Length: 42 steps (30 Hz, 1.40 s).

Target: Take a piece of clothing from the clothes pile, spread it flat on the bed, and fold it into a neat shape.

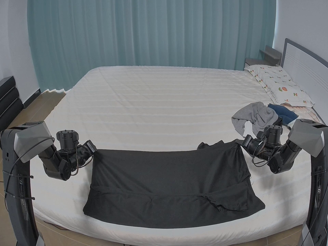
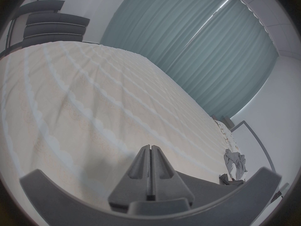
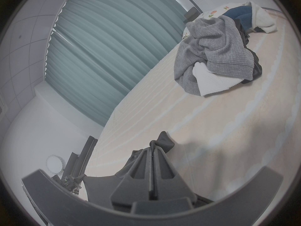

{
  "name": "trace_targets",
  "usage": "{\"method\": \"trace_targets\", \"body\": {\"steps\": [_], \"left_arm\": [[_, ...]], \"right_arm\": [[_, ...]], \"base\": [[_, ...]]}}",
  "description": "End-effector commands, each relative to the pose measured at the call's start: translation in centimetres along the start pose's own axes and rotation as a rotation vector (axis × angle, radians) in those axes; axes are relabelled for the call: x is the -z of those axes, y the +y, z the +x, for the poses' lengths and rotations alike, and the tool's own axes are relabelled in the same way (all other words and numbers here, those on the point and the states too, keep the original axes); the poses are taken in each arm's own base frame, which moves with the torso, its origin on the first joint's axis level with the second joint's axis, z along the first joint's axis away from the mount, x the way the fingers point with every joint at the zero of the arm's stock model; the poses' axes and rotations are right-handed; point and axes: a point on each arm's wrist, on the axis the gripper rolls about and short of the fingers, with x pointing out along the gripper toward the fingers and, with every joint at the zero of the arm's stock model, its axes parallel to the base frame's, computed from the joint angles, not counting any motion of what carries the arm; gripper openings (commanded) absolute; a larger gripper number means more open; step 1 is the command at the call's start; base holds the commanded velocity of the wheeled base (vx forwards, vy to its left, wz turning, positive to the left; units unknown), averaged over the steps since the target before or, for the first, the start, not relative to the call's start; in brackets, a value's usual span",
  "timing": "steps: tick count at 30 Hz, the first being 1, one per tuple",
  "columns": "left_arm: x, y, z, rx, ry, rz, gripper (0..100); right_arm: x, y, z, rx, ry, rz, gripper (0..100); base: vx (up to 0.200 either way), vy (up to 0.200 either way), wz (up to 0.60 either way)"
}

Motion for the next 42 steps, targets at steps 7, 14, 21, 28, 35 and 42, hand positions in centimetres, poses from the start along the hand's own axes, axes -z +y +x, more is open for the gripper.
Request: {"method": "trace_targets", "body": {"steps": [7,14,21,28,35,42], "left_arm": [[0.4,0.2,-0.6,0.015,-0.011,0.023,0],[0.6,0.6,-1.0,0.014,-0.020,0.076,0],[0.8,1.3,-1.5,-0.007,-0.009,0.087,0],[1.5,2.1,-2.5,-0.002,-0.030,0.135,0],[3.0,3.0,-4.0,-0.020,-0.001,0.255,0],[5.2,4.1,-6.6,-0.038,0.043,0.411,0]], "right_arm": [[-0.3,-0.2,-1.7,0.006,0.007,0.003,0],[0.7,-0.1,-2.6,0.009,0.051,0.011,0],[1.1,-0.2,-3.7,0.026,0.070,-0.020,0],[1.3,0.4,-5.4,-0.003,0.106,-0.029,0],[2.7,-0.3,-7.2,0.020,0.155,-0.081,0],[5.3,-1.6,-9.9,0.031,0.225,-0.158,0]], "base": [[0.000,0.000,0.00],[0.000,0.000,0.00],[0.000,0.000,0.00],[0.000,0.000,0.00],[0.000,0.000,0.00],[0.000,0.000,0.00]]}}
